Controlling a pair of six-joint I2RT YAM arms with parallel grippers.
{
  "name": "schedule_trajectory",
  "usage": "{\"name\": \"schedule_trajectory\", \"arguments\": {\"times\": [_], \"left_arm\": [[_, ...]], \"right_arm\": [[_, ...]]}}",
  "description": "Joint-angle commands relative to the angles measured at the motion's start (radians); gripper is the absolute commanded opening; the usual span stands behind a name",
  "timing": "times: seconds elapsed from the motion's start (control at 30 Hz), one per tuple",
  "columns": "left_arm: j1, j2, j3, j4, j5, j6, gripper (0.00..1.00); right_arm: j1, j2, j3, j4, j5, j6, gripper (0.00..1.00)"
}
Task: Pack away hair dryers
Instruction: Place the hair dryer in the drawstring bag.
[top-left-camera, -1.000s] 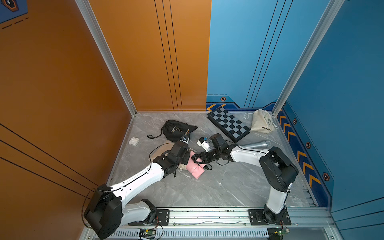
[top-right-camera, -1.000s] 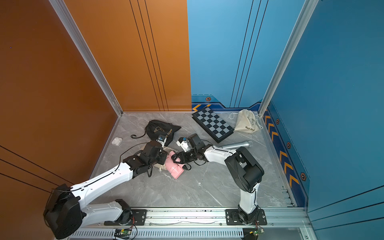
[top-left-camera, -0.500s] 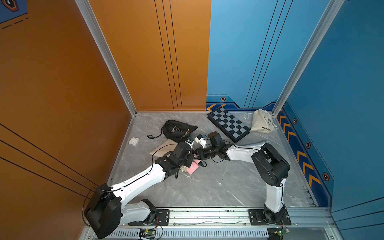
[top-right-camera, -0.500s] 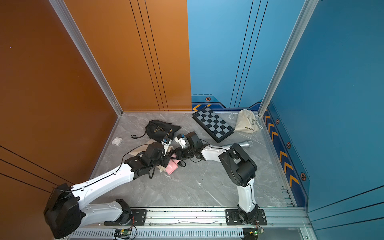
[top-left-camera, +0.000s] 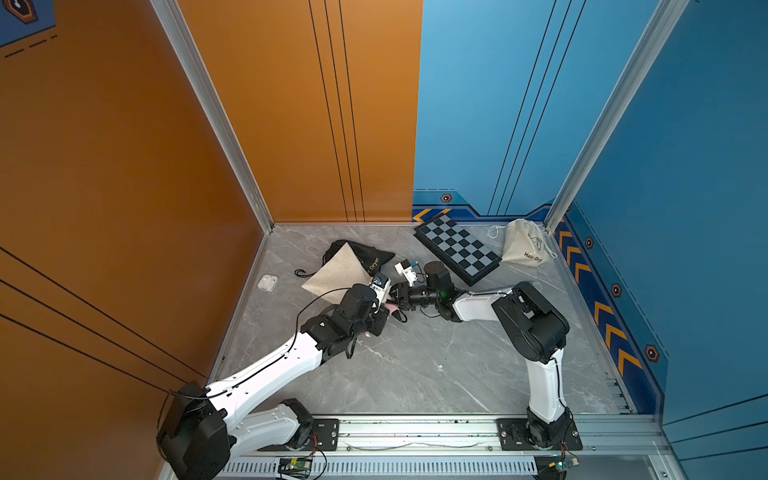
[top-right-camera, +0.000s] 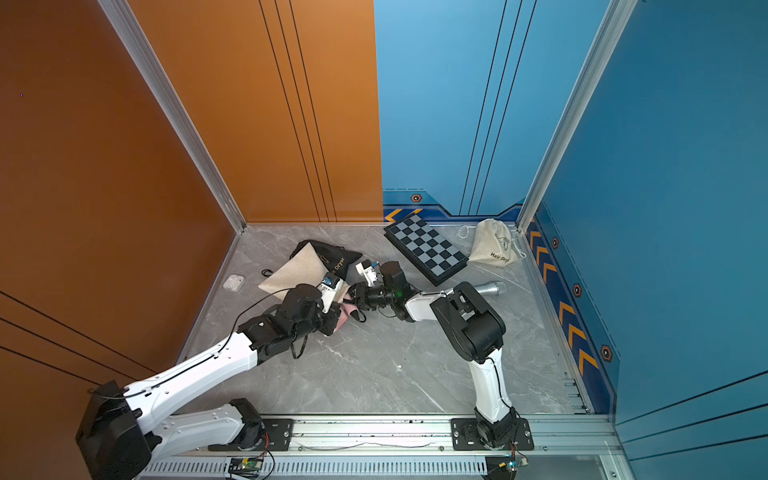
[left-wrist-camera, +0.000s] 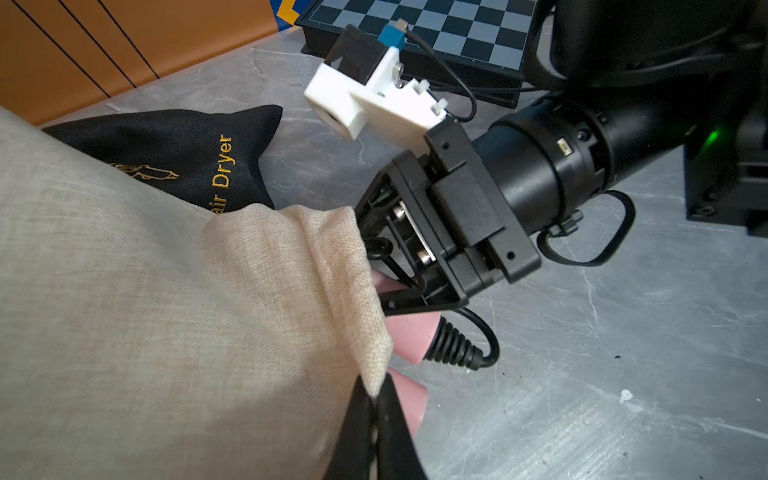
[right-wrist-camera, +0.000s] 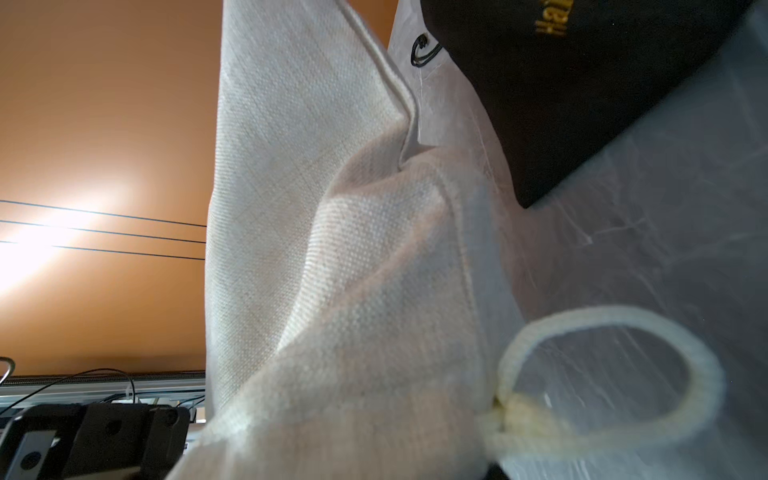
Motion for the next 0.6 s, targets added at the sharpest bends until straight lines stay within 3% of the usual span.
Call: {"name": "schedule_trajectory", "arguments": {"times": [0.0,0.57], "left_arm": [[0.003,-0.022,0.001,-0.069,-0.001,0.01,0.0],[0.031,-0.017,-0.031,-0.071,0.02,-0.031,0.0]], "right_arm": [[-0.02,-0.039,-0.008,0.119,0.018,0.034,0.23],[-0.056,-0.151,-0.043,0.098,0.07,0.035,0.24]]}}
